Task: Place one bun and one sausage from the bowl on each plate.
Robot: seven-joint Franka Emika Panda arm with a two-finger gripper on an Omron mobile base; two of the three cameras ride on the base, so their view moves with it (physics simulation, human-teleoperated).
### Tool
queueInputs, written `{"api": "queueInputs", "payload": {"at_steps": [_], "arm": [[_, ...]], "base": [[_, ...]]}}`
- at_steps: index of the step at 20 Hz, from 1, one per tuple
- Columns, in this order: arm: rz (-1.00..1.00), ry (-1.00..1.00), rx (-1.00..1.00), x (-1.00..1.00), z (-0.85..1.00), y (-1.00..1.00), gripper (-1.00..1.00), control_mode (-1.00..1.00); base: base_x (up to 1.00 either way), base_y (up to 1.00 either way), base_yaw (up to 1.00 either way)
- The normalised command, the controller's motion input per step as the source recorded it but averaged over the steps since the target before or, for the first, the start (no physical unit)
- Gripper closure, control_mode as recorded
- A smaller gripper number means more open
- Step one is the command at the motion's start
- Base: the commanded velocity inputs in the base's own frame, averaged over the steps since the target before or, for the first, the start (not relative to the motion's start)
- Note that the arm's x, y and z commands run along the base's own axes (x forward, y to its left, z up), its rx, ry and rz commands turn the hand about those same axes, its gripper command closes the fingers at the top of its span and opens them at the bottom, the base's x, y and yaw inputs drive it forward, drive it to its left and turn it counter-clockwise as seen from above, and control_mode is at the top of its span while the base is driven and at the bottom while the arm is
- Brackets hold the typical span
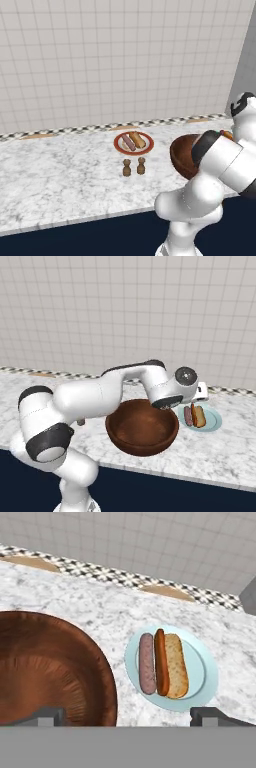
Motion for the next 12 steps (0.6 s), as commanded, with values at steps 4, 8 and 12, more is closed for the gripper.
{"api": "queueInputs", "payload": {"at_steps": [4, 8, 12], "arm": [[0.00, -0.08, -0.08, -0.21, 0.77, 0.37, -1.00, -1.00], [0.00, -0.11, -0.08, -0.35, 0.64, 0.31, -1.00, -1.00], [0.00, -0.07, -0.06, -0.29, 0.63, 0.28, -1.00, -1.00]], "base": [[0.00, 0.00, 0.00], [0.00, 0.00, 0.00], [0.00, 0.00, 0.00]]}}
